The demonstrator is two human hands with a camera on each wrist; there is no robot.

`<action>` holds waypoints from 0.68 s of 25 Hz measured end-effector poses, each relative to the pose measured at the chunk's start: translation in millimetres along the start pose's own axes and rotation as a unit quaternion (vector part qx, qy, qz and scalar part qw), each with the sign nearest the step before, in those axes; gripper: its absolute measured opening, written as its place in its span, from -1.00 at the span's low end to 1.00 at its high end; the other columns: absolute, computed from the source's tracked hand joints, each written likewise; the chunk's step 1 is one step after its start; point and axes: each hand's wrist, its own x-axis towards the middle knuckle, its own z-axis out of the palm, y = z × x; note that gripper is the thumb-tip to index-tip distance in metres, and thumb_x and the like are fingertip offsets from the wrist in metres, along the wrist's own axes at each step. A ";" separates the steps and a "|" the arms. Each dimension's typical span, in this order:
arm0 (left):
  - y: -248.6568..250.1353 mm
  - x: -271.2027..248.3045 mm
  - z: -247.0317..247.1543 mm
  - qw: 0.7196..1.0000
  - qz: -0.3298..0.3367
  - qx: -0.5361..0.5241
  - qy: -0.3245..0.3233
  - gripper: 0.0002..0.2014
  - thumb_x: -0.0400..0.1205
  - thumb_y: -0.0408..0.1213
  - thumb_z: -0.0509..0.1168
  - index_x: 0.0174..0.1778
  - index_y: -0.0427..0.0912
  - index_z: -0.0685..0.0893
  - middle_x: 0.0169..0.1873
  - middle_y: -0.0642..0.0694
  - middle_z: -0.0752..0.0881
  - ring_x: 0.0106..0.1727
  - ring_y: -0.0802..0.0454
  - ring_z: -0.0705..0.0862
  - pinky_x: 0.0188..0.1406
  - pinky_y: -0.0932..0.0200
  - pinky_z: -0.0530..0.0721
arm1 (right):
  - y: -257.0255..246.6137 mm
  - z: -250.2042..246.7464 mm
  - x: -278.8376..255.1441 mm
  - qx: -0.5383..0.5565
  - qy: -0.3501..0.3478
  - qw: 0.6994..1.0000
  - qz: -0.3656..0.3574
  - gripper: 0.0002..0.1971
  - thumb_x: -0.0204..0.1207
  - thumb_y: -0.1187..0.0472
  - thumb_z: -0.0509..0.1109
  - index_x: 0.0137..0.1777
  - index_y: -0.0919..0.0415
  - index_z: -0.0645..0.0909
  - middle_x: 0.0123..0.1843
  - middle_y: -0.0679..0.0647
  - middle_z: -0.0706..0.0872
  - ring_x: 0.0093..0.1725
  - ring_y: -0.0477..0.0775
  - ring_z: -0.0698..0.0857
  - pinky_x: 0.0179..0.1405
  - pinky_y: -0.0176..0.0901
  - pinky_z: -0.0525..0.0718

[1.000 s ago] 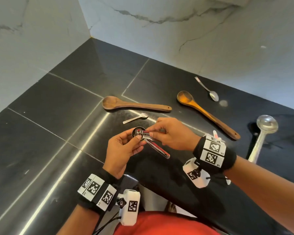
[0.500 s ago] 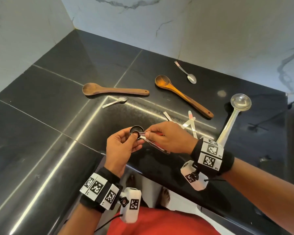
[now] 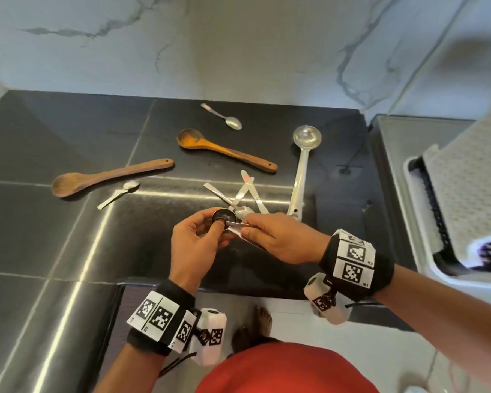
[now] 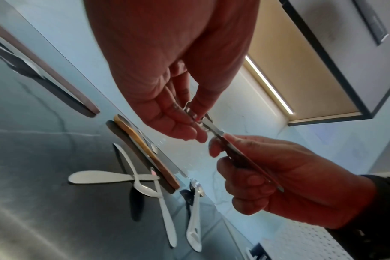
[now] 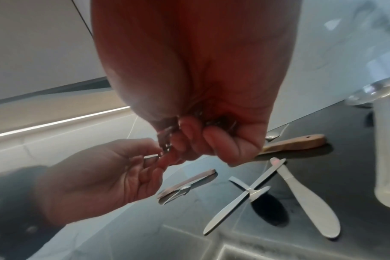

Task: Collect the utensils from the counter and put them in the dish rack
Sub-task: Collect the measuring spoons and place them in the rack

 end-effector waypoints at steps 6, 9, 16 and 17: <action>12.6 -7.2 61.1 0.995 0.041 0.019 -0.094 -0.82 0.64 -0.44 0.38 -0.01 -0.06 0.80 -0.15 -0.14 0.89 -0.29 0.01 0.87 -0.26 0.20 0.83 | 17.4 -14.1 -73.5 0.170 0.062 0.981 0.068 -0.71 0.81 0.07 0.11 0.05 0.27 0.53 -0.28 0.14 0.73 -0.41 -0.01 0.66 -0.26 -0.06 0.70; 23.5 -11.6 92.9 0.987 0.081 0.046 -0.131 -0.79 0.64 -0.46 0.37 -0.06 -0.05 0.82 -0.19 -0.12 0.89 -0.30 -0.05 0.87 -0.28 0.16 0.82 | 24.1 -26.9 -105.4 0.199 0.108 0.971 0.072 -0.69 0.81 0.10 0.12 0.09 0.32 0.58 -0.44 0.07 0.54 -0.53 -0.04 0.47 -0.46 -0.15 0.50; 91.2 -27.7 195.0 0.961 0.178 -0.022 -0.210 -0.85 0.65 -0.47 0.36 0.01 -0.20 0.80 -0.21 -0.12 0.89 -0.30 -0.03 0.87 -0.27 0.17 0.84 | 23.9 -140.4 -195.0 0.049 0.184 0.979 0.066 -0.68 0.78 0.07 0.17 0.00 0.23 0.68 -0.50 -0.18 0.51 -0.48 -0.22 0.46 -0.40 -0.33 0.46; 104.4 -29.9 216.5 0.954 0.199 -0.034 -0.221 -0.87 0.66 -0.46 0.36 0.04 -0.23 0.79 -0.20 -0.13 0.89 -0.31 -0.01 0.86 -0.28 0.20 0.83 | 23.6 -164.9 -212.2 0.020 0.185 0.980 0.062 -0.69 0.77 0.06 0.17 -0.02 0.19 0.68 -0.49 -0.18 0.52 -0.49 -0.23 0.47 -0.42 -0.37 0.46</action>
